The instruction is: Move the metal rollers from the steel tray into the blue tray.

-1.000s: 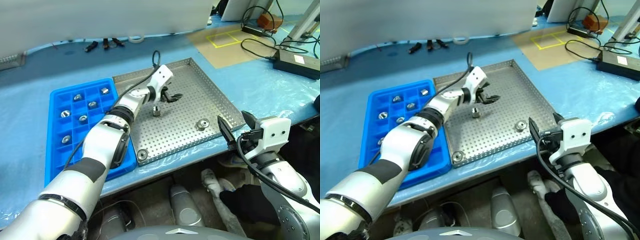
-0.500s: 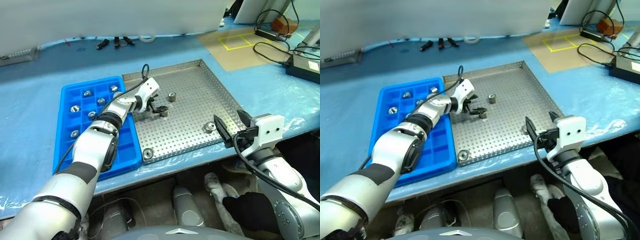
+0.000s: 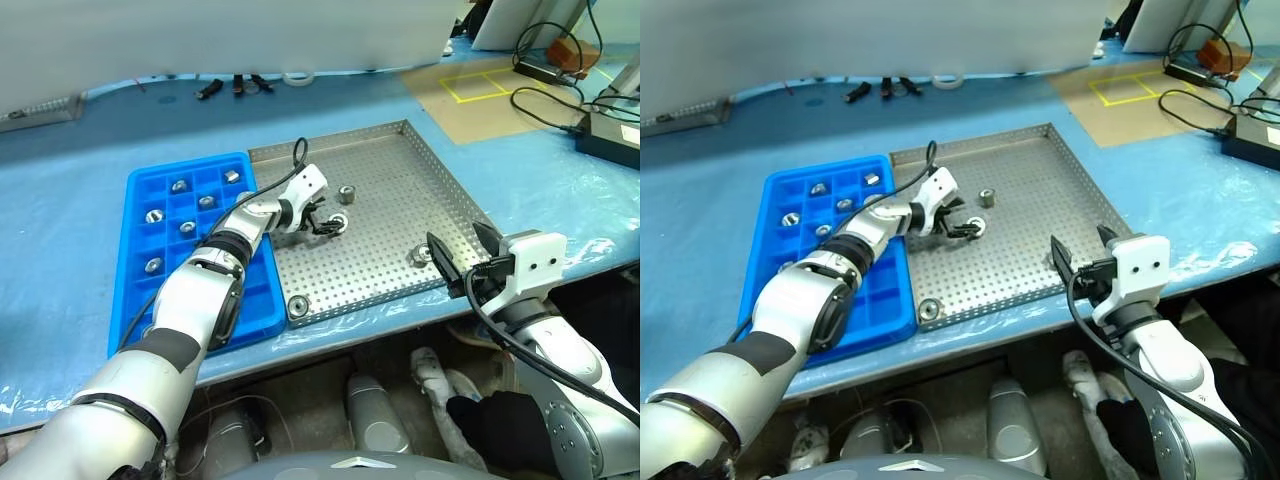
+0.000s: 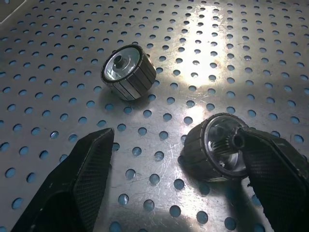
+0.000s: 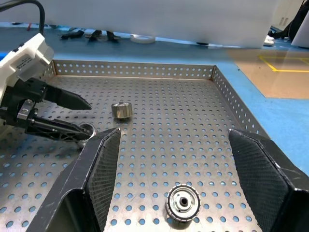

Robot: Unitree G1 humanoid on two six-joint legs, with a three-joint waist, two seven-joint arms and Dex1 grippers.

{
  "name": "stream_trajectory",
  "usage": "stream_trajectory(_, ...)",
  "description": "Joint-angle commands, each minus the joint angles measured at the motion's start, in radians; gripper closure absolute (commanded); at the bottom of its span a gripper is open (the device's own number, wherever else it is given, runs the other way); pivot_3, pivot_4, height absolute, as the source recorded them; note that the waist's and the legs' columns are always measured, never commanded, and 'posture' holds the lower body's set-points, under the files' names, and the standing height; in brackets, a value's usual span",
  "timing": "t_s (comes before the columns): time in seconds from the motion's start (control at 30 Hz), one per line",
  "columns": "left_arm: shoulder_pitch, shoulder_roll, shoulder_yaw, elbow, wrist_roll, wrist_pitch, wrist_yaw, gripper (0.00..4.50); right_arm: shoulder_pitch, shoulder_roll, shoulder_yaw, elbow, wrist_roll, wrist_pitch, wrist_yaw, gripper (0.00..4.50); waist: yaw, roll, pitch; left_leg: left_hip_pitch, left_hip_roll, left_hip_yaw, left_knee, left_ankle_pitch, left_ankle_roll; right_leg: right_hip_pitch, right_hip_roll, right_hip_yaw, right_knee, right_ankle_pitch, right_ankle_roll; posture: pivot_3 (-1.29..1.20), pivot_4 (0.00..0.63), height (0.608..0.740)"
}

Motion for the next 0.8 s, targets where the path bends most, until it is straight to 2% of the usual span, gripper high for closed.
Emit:
stream_trajectory(0.03, 0.015, -0.030, -0.019, 0.002, 0.023, 0.007, 0.031, 0.22, 0.004, 0.005, -0.005, -0.030, -0.007, -0.006, 0.003, 0.76, 0.000, 0.000, 0.000, 0.000, 0.000, 0.000, 0.000, 0.000, 0.000, 0.000, 0.000, 0.000, 0.000, 0.000, 0.000, -0.62, 0.150, 0.740)
stream_trajectory(0.17, 0.018, -0.064, -0.014, -0.001, 0.011, 0.012, 0.013, 0.22, 0.006, 0.009, -0.003, -0.034, -0.011, -0.003, 0.001, 0.76, -0.001, 0.000, 0.000, 0.000, 0.000, 0.000, 0.000, 0.000, 0.000, 0.000, 0.000, 0.000, 0.000, 0.000, 0.000, -0.62, 0.150, 0.740)
stream_trajectory(0.3, 0.036, -0.081, -0.042, 0.002, 0.039, 0.019, 0.018, 1.08, 0.009, 0.010, -0.004, -0.039, -0.013, 0.000, 0.001, 0.76, -0.006, 0.000, 0.000, 0.000, 0.000, 0.000, 0.000, 0.000, 0.000, 0.000, 0.000, 0.000, 0.000, 0.000, 0.000, -0.63, 0.150, 0.740)
stream_trajectory(0.47, 0.045, -0.084, -0.049, 0.002, 0.042, 0.022, 0.002, 1.08, 0.014, 0.013, -0.003, -0.042, -0.018, 0.002, 0.001, 0.76, -0.007, 0.000, 0.000, 0.003, 0.000, 0.000, 0.000, 0.000, -0.001, 0.003, 0.000, 0.000, -0.001, 0.000, 0.000, -0.63, 0.150, 0.740)
stream_trajectory(0.53, 0.047, -0.083, -0.054, 0.003, 0.050, 0.021, 0.016, 1.43, 0.016, 0.014, -0.003, -0.043, -0.019, 0.002, 0.001, 0.76, -0.007, 0.000, 0.000, 0.004, 0.000, 0.000, 0.000, -0.002, -0.003, 0.005, 0.000, 0.000, -0.001, 0.000, 0.000, -0.63, 0.150, 0.740)
stream_trajectory(0.7, 0.049, -0.081, -0.049, 0.001, 0.044, 0.019, 0.007, 1.43, 0.013, 0.016, -0.003, -0.043, -0.020, 0.004, 0.002, 0.76, -0.009, 0.000, 0.000, 0.006, 0.000, -0.002, 0.000, -0.002, -0.003, 0.007, 0.000, 0.000, -0.002, 0.000, 0.000, -0.63, 0.150, 0.740)
stream_trajectory(0.8, 0.051, -0.080, -0.043, 0.001, 0.039, 0.023, 0.008, 2.33, 0.013, 0.016, -0.004, -0.044, -0.019, 0.004, 0.003, 0.76, -0.010, 0.000, 0.000, 0.006, 0.000, -0.002, -0.001, -0.002, -0.003, 0.007, 0.000, 0.000, -0.002, 0.000, 0.001, -0.63, 0.150, 0.740)
